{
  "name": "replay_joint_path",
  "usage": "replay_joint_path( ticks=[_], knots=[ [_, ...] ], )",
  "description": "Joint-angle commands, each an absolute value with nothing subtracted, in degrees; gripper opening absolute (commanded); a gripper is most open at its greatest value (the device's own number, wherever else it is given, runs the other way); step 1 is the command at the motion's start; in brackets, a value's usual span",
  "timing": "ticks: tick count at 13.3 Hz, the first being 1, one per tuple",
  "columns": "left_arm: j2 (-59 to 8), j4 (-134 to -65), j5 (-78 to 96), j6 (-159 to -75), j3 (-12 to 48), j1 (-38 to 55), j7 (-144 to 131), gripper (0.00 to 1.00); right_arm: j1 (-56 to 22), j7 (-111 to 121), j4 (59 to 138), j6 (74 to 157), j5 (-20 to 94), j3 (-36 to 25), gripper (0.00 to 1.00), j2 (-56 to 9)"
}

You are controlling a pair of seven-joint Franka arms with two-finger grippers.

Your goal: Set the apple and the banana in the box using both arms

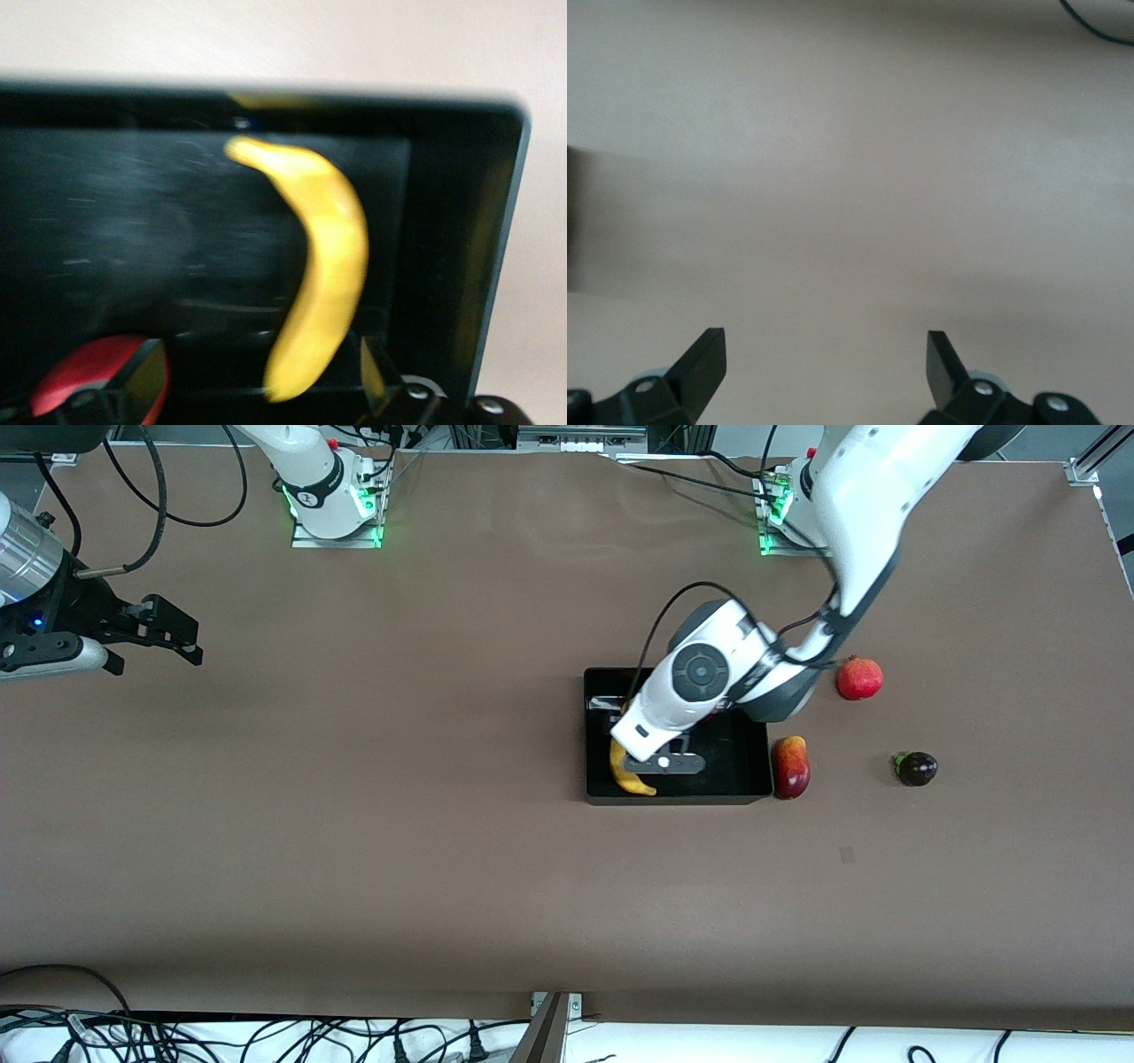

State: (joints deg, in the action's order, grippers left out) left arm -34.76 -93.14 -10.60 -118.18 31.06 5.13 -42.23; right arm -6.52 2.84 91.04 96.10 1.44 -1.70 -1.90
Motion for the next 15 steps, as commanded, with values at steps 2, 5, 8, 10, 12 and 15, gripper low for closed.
replay_joint_path(
  ticks=[2, 5, 8, 10, 12, 15],
  knots=[
    [-27.6, -81.8, -10.9, -93.8, 31.5, 1.1, -35.5, 1.0, -6.0, 2.5, 90.1, 95.8, 0.9, -1.1, 1.0, -2.2],
    [-20.9, -79.2, -10.2, -85.9, 28.2, -3.1, -20.0, 1.0, -6.0, 2.5, 90.1, 95.8, 0.9, -1.1, 1.0, -2.2],
    [-9.8, -86.4, -1.9, -86.2, 16.5, -2.3, -13.9, 1.0, -5.9, 2.5, 90.1, 95.9, 0.9, -1.1, 1.0, -2.2],
    [-5.5, -90.5, 0.1, -88.1, 9.0, 0.7, -13.6, 1.0, -6.0, 2.5, 90.1, 95.8, 0.9, -1.1, 1.0, -2.2],
    [-1.7, -95.2, 0.1, -92.4, 6.3, 1.5, -13.6, 1.0, -6.0, 2.5, 90.1, 95.9, 0.9, -1.1, 1.0, -2.2],
    [2.2, -100.9, 0.5, -96.6, 6.2, 1.1, -13.7, 1.0, -5.9, 2.5, 90.1, 95.8, 0.9, -1.1, 1.0, -2.2]
  ],
)
